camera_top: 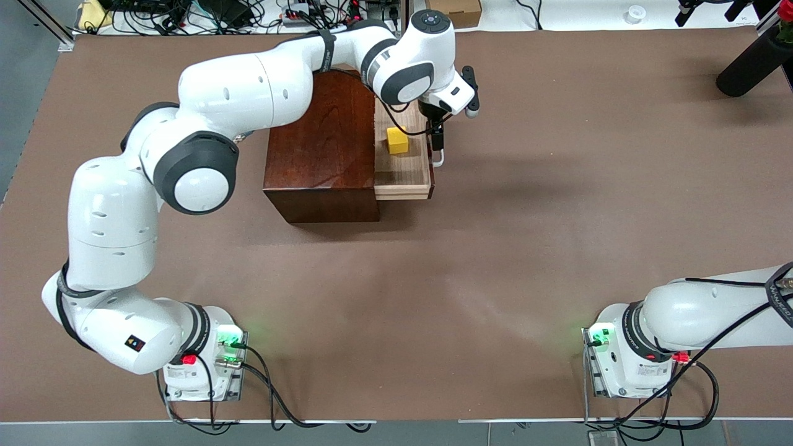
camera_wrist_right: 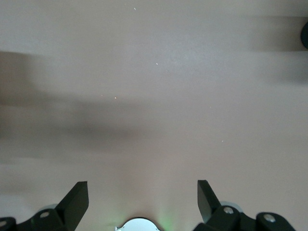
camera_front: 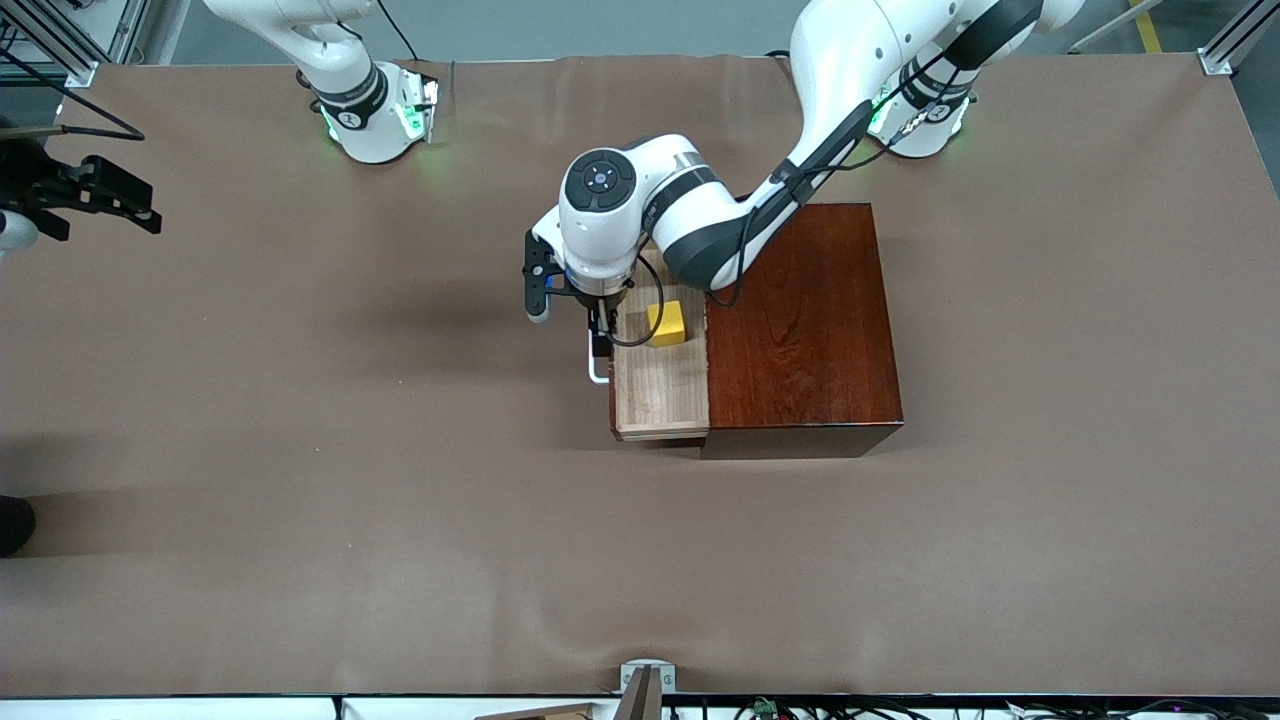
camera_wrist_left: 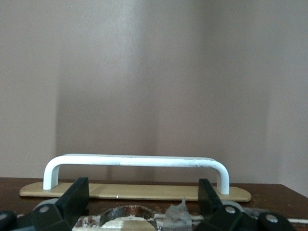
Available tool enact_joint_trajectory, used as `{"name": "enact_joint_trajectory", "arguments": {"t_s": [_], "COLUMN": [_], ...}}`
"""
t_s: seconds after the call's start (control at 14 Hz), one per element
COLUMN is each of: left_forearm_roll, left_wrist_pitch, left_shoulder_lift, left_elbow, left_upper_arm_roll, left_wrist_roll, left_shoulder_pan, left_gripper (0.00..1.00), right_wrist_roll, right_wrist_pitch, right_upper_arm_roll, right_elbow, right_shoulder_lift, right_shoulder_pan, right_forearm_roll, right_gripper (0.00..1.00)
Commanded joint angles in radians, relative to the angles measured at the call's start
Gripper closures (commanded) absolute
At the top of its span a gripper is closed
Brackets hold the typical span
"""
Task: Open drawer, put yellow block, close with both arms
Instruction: 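Push the drawer shut into the box with the left gripper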
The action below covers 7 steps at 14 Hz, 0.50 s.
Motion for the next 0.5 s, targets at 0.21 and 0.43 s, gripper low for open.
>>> {"name": "enact_joint_trajectory", "arguments": {"t_s": [0.21, 0.43], "left_forearm_roll": [0.099, 0.111], "left_wrist_pitch": [-0.290, -0.362], "left_shoulder_lift": [-0.039, -0.039], "left_elbow": [0.007, 0.007], "left_upper_arm_roll": [0.047, 0.047], "left_wrist_roll": [0.008, 0.011], "left_shoulder_pan": [0.012, 0.015], "left_gripper": [0.00, 0.00], "right_wrist_roll": [-0.015, -0.014], "right_wrist_pitch": [0.057, 0.048], "right_upper_arm_roll": [0.002, 0.000], "right_elbow": [-0.021, -0.006], "right_shoulder_lift": [-0.001, 0.008], "right_shoulder_pan": [0.005, -0.003], "right_forearm_roll": [-0.004, 0.058], "right_gripper": [0.00, 0.00]}}
